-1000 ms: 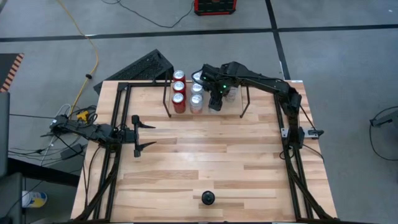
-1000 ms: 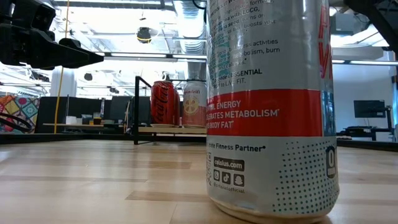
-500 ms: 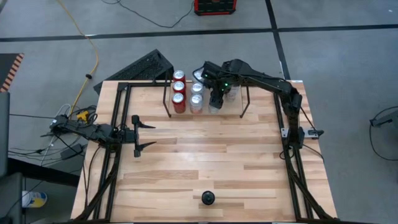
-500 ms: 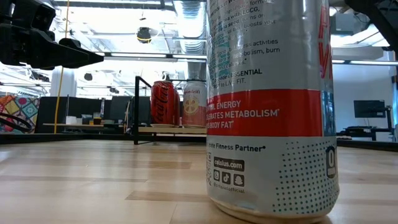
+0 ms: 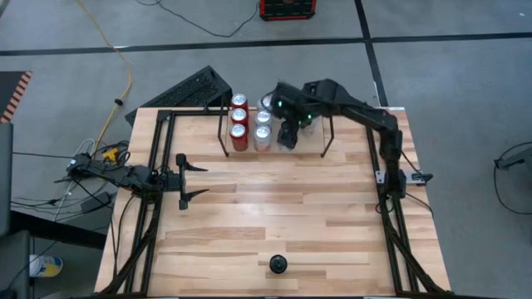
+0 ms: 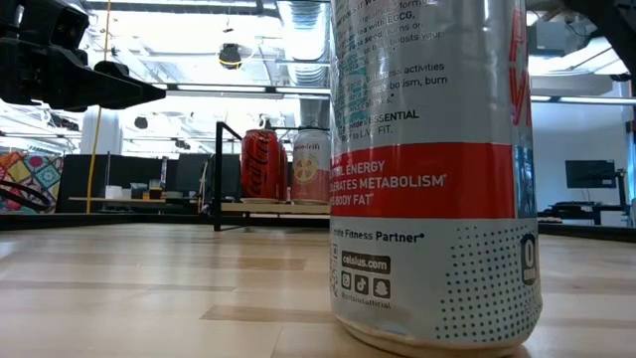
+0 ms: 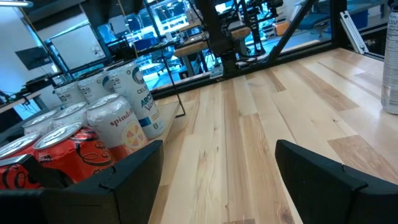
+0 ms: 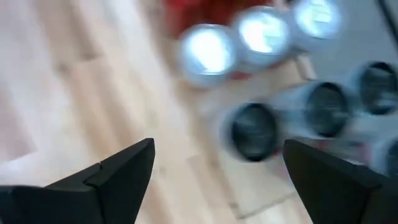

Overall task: Place canned beverage on shelf
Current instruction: Put the right white pink soda can on the shelf and align with other white pink soda cans

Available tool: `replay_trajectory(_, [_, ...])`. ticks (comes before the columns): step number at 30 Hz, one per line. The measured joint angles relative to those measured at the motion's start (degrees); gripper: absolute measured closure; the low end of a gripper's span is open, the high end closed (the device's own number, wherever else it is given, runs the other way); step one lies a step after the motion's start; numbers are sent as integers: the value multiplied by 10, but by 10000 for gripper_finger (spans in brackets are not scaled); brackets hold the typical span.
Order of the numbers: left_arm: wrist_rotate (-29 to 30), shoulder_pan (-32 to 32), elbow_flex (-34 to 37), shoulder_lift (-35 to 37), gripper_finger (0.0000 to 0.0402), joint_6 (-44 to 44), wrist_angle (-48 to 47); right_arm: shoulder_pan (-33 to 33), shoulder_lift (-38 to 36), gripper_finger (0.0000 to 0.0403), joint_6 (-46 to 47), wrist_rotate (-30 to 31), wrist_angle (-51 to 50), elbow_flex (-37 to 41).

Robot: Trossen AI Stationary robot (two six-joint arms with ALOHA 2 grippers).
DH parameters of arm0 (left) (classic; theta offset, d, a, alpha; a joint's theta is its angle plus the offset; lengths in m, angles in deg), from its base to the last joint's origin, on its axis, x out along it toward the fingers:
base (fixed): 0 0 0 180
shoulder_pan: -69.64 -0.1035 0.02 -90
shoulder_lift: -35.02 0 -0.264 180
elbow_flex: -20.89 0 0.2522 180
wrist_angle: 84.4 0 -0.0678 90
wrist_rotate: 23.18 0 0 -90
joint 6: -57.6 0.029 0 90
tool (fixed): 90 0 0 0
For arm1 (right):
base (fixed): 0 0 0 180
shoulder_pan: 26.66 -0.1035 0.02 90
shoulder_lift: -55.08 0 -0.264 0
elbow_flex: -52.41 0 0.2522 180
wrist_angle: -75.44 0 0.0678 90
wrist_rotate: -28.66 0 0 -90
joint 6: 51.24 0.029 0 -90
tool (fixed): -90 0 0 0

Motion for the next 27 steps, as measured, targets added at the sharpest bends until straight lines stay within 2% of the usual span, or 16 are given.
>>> replay_trajectory(5, [0,0,0,0,104,0,0,-85,-6,23,85,-70,4,3])
replay_trajectory(11, [0,0,0,0,104,0,0,-216,-7,23,244,-74,36,3])
replay_trajectory(14, [0,0,0,0,104,0,0,-295,-7,23,303,-7,63,4])
replay_trajectory(19, [0,0,0,0,104,0,0,-414,12,23,345,114,133,3])
replay_trajectory(23, [0,0,0,0,104,0,0,-466,40,23,341,141,179,3])
replay_trajectory(27, [0,0,0,-2,104,0,0,-490,71,23,276,143,194,3])
